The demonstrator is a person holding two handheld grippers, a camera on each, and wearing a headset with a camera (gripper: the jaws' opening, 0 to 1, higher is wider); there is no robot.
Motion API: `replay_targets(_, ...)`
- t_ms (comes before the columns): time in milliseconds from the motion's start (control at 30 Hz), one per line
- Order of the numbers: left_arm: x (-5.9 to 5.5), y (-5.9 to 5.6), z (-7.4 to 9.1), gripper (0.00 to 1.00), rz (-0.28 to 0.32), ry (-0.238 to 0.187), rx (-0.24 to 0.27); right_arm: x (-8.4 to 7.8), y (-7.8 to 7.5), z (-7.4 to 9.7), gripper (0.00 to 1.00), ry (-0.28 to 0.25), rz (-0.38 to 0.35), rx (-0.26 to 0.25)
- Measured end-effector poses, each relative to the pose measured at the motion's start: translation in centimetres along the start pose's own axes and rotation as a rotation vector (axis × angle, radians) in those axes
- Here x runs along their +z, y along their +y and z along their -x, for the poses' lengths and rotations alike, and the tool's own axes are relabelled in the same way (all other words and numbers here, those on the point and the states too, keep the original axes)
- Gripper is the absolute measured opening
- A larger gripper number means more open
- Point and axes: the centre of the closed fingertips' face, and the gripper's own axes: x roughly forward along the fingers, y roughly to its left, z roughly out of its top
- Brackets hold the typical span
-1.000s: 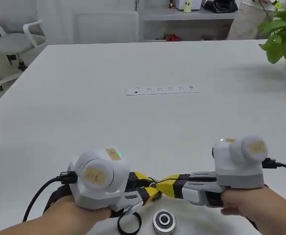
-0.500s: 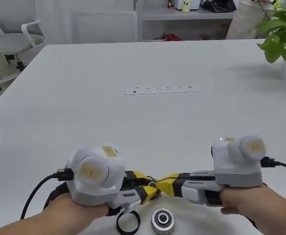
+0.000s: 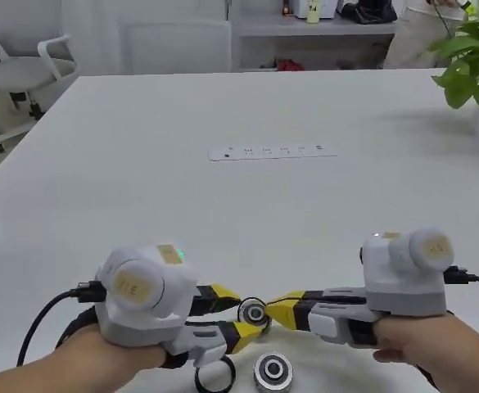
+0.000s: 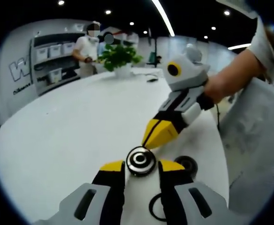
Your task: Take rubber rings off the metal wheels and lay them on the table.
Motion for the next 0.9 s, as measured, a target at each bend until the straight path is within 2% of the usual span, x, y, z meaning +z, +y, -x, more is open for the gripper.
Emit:
replay_targets(133,0.0,0.1,0.7,0.32,0.0,-0.001,-0.002,0.2,0.0,0.1,0.0,-0.006,-0.002,0.0)
replay_targets(267,0.2,0.0,1.4,0.35,0.022,-0.019,-0.002,0.2,0.2,0.2,0.0,-0.007,-0.004,0.007)
replay_targets(400,0.4,-0.3,2.2,0.4,0.015,-0.031,-0.008,0.4,0.5,0.2,0.0,-0.008,0.002,0.012)
replay_targets(700,0.9,-0.5,4.2,0.43,0.021,-0.061,-0.005,1.5,0.9,0.4,0.0,-0.036,0.009,0.022)
replay_targets(900,0.5,-0.8,5.2,0.47,0.016,-0.064,-0.004,1.6,1.3,0.4,0.0,-0.037,0.007,0.034)
